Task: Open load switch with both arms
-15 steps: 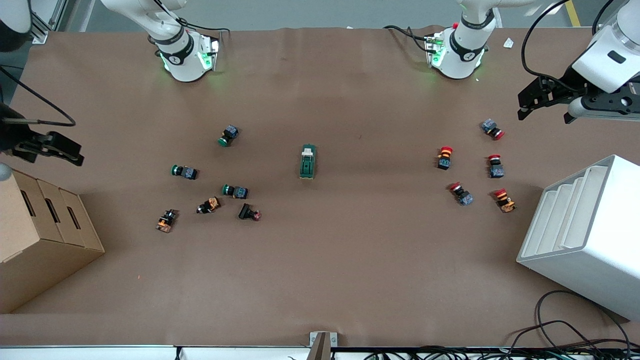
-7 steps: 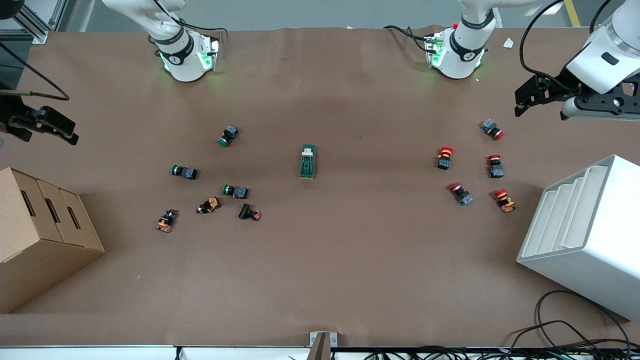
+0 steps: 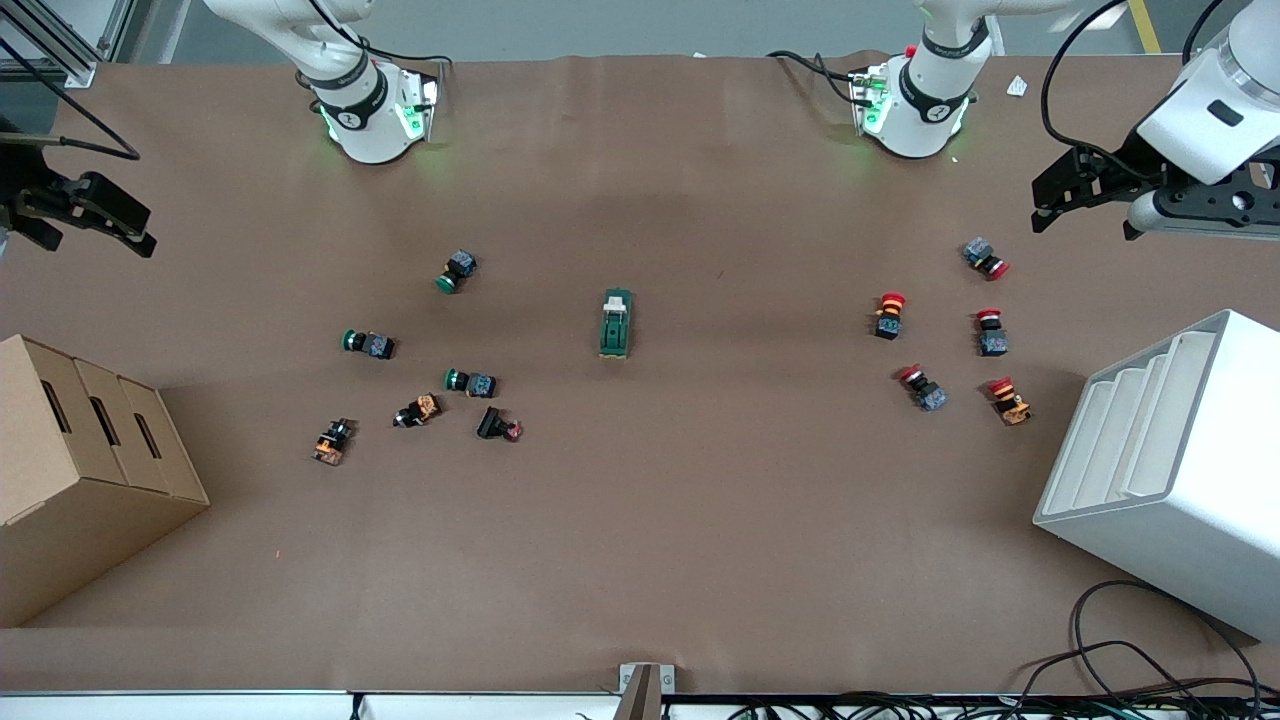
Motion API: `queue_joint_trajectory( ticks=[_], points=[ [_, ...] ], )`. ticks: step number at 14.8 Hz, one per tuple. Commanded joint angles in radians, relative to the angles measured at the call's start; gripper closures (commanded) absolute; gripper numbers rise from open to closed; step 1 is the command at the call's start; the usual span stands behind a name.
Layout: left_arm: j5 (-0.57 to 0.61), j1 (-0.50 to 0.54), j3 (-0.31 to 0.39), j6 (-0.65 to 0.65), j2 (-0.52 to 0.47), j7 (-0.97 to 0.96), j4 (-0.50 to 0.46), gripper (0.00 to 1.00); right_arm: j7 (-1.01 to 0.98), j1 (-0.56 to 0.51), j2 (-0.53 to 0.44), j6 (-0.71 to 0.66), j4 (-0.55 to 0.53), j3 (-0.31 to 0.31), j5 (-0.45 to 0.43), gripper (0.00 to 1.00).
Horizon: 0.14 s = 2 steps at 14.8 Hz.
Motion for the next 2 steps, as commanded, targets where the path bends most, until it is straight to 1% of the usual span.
queue_joint_trajectory(
  ticks=[1, 2],
  points=[
    [-0.005, -0.001, 0.004, -0.013, -0.001, 0.009, 0.015, 0.0, -0.003, -0.015, -0.033, 0.004, -0.039, 0.018, -0.003, 0.0],
    [-0.005, 0.001, 0.006, -0.013, 0.001, 0.009, 0.016, 0.0, -0.003, -0.017, -0.033, 0.002, -0.034, 0.018, -0.003, 0.0]
  ],
)
